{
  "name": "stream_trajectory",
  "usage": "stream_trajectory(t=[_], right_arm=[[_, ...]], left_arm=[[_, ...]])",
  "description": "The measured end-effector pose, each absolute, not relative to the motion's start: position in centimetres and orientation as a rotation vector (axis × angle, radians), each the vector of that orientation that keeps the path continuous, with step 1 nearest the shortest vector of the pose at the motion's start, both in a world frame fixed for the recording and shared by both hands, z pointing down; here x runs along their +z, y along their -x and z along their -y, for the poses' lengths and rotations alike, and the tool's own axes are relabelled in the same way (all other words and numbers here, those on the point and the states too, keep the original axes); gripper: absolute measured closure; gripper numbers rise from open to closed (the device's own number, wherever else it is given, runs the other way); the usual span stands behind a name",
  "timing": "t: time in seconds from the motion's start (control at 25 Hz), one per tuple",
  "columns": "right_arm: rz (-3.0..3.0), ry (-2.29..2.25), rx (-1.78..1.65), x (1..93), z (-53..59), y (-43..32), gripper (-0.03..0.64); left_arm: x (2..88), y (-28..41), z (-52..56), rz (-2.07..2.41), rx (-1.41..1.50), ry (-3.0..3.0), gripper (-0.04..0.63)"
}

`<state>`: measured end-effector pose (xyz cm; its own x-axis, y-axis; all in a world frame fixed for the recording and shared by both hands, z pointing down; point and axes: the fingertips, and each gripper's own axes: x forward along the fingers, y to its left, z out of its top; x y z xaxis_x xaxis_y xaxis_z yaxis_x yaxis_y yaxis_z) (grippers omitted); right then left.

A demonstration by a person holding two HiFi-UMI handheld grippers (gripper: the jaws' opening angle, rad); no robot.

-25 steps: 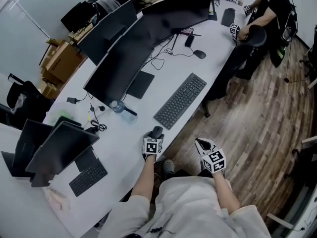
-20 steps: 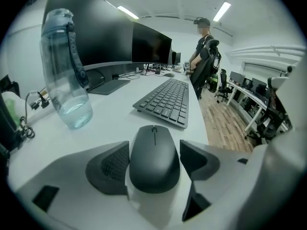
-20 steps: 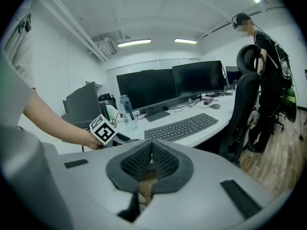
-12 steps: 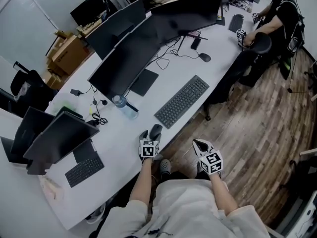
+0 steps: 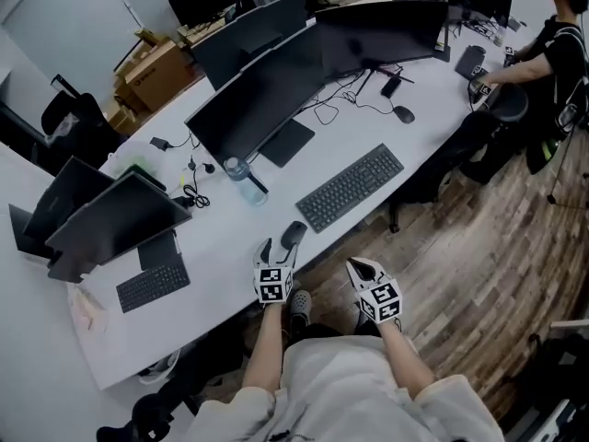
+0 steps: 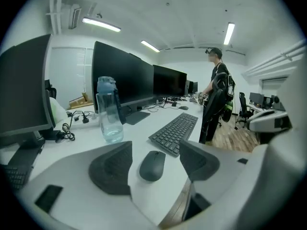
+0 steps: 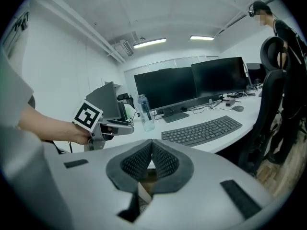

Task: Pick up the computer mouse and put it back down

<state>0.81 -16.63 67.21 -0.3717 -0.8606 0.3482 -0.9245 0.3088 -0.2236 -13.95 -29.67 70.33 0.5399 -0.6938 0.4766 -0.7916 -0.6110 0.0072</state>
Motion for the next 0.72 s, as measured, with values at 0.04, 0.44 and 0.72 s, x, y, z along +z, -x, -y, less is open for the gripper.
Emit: stream_trajectory(t=[0.04,0.44,0.72], right_arm=[[2.422,-1.631,0.579,67.1,16.7,-0.5,0.607],[2.559,-1.457,0.510,65.9,17.5,1.0,0.607],[2.588,-1.355,0.499,66.5,15.9,1.6,0.607]], left_arm=[[69.8,14.0,29.1,1.272,0.625,-2.551,0.287],[65.4,15.3,23.7,1.490,0.405,-2.429,0.287],[64.0,15.8,18.5,1.588,0.312,-2.349,0.287]])
